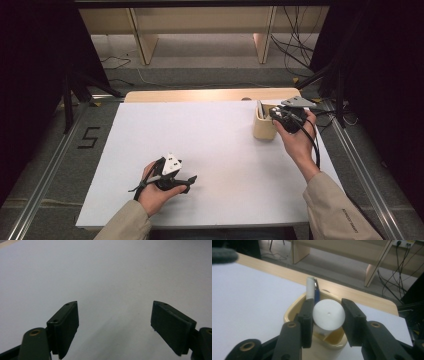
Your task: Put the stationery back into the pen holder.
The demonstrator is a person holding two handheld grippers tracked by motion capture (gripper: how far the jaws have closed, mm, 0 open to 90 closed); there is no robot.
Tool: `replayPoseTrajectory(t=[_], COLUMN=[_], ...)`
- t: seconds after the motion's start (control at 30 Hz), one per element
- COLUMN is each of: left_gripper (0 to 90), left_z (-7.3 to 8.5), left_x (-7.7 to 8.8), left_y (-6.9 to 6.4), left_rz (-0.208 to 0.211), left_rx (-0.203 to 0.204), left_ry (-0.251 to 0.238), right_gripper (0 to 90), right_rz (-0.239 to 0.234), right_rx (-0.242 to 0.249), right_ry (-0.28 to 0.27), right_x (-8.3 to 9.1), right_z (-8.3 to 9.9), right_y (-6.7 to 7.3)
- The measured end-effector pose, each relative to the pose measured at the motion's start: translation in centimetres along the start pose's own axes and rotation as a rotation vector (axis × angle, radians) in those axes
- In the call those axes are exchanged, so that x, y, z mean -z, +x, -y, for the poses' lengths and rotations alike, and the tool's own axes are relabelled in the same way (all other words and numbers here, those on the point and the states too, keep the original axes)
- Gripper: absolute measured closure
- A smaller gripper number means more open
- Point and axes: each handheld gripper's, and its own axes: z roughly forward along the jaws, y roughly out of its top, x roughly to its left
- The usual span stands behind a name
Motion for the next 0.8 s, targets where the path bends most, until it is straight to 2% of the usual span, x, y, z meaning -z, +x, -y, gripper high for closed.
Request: replayPoseTrajectory(t=[0.13, 0.23, 0.47, 0.8], left_gripper=[22.4, 22.4, 22.4, 22.3], left_z=[0.0, 0.0, 0.0, 0.0], left_x=[0.0, 0.0, 0.0, 0.0], left_y=[0.0, 0.0, 0.0, 0.0], left_rz=[0.001, 0.001, 0.001, 0.0], left_rx=[0.0, -0.001, 0.001, 0.002], left_ry=[0.0, 0.0, -0.005, -0.001], right_gripper=[49.7, 43.2, 37.2, 34.6], right_rz=[-0.011, -0.015, -0.038, -0.15], right_rx=[0.049, 0.062, 0.022, 0.006], right_ry=[0.004, -0.011, -0.046, -0.012], right_x=[-0.3, -0.2, 0.8, 1.9], right_z=[0.2, 0.2, 0.3, 2.9], right_y=[0.4, 0.6, 0.4, 1.5])
